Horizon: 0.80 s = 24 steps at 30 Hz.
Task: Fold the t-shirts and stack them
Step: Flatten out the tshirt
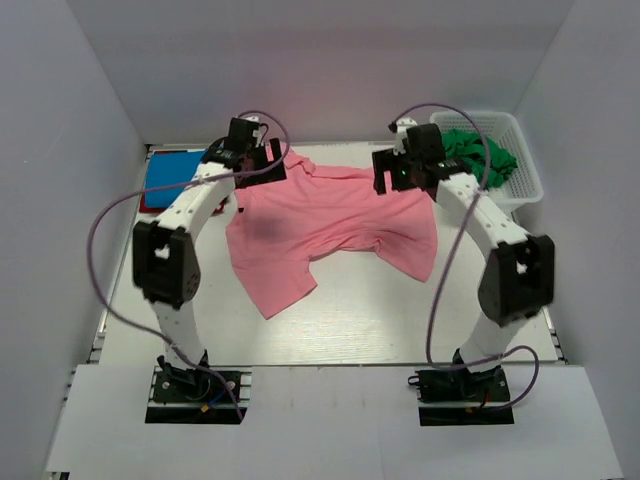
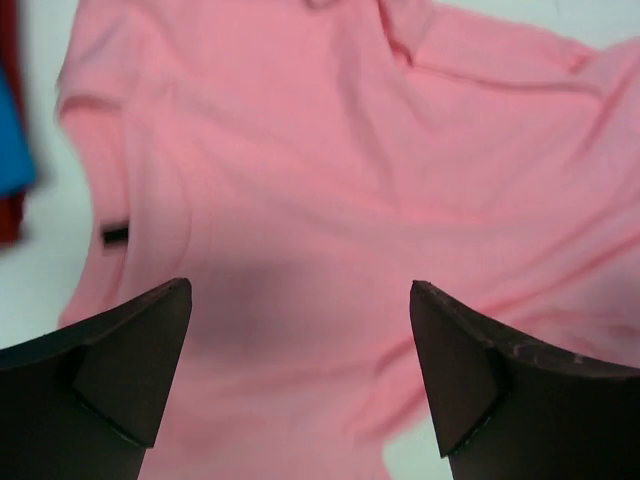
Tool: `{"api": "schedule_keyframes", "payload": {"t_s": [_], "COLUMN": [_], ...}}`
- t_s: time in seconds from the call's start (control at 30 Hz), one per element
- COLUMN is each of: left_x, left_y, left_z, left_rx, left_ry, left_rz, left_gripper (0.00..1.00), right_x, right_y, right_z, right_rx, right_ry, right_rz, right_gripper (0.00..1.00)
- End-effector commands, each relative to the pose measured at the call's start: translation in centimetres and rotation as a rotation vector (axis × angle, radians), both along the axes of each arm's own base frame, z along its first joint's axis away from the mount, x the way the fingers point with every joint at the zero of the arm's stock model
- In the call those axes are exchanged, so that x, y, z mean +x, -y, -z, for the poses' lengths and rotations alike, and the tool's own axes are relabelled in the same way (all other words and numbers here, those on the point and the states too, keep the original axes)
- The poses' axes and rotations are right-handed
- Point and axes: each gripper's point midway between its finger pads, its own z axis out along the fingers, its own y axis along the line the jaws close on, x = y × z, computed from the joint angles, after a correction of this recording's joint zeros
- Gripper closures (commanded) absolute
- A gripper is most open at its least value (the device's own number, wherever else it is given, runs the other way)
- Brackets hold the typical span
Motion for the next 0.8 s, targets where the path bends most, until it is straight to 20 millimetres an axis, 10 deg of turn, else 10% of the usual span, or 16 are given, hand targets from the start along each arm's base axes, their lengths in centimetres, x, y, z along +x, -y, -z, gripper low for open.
{"api": "schedule_keyframes", "payload": {"t_s": [0.0,0.1,0.2,0.43,0.77], "left_x": [-7.2,-16.3,-21.3,-33.0,-33.6], "left_y": [-1.4,-2.2,-1.9,0.3,0.1], "left_z": [-2.2,0.3,2.6,10.3,12.7], "left_rx": [-0.021,-0.036,-0.050,-0.171,-0.136], "left_ry": [-0.025,-0.142,-0.241,-0.585,-0.582], "left_rz": [-0.027,-0.031,0.009,0.074,0.028], "left_gripper": [0.00,0.00,0.00,0.04,0.14], "right_x": [-5.8,-11.9,-16.8,-21.2,-21.0], "right_y": [3.0,5.0,6.5,6.2,9.4], "right_z": [1.8,3.0,6.6,9.4,13.5], "right_rx": [-0.085,-0.071,-0.087,-0.009,-0.091], "right_ry": [-0.070,-0.133,-0.243,-0.374,-0.414], "right_rz": [0.081,0.159,0.219,0.295,0.574], "right_gripper": [0.10,0.10,0.10,0.10,0.26]}}
